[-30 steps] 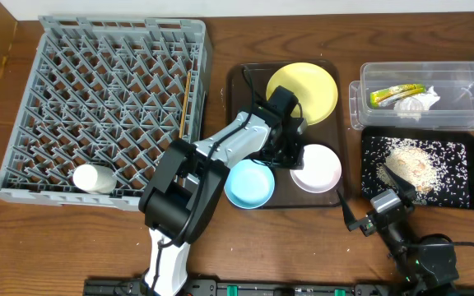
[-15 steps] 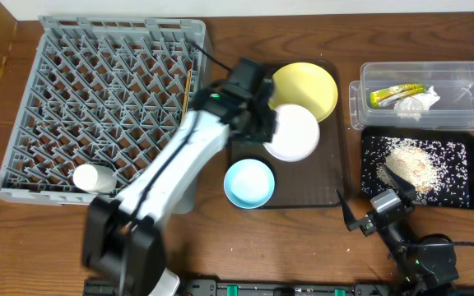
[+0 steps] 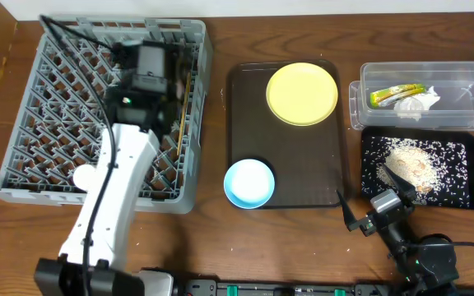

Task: Sort waste into correct bins and load items into the dishwasher
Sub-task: 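Lift the pink-white bowl into the dish rack with the left gripper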

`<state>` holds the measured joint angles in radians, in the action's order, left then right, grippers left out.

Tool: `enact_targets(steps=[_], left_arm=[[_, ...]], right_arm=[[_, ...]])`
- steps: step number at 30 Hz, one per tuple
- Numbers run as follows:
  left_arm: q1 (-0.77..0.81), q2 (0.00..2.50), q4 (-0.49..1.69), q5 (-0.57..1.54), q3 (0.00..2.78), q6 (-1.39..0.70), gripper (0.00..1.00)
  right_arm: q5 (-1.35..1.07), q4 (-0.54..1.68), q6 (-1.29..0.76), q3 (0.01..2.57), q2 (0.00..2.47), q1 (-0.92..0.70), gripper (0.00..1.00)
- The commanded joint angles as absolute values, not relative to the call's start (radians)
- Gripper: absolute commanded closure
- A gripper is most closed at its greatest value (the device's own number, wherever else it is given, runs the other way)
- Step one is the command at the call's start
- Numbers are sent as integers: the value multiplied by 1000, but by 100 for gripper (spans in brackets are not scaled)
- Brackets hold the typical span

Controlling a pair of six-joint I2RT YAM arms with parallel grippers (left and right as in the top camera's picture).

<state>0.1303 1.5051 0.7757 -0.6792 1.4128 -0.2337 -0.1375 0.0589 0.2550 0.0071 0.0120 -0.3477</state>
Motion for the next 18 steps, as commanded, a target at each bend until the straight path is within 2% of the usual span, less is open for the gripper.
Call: enact_targets(steps=[1, 5, 10, 13, 18], left_arm=[[62, 1557, 716, -780, 1423, -229, 92], [27, 1623, 638, -784, 1423, -189, 92], [25, 1734, 506, -912, 1423, -62, 92], [25, 1787, 442, -923, 1423, 37, 92], [26, 1814, 381, -937, 1423, 83, 92]], right_arm=[[-135, 62, 259, 6, 7, -335, 1], [-135, 62, 259, 6, 7, -335, 1], [-136, 62, 259, 6, 7, -335, 1], [-135, 62, 259, 6, 7, -335, 1], [-135, 62, 259, 6, 7, -335, 1]])
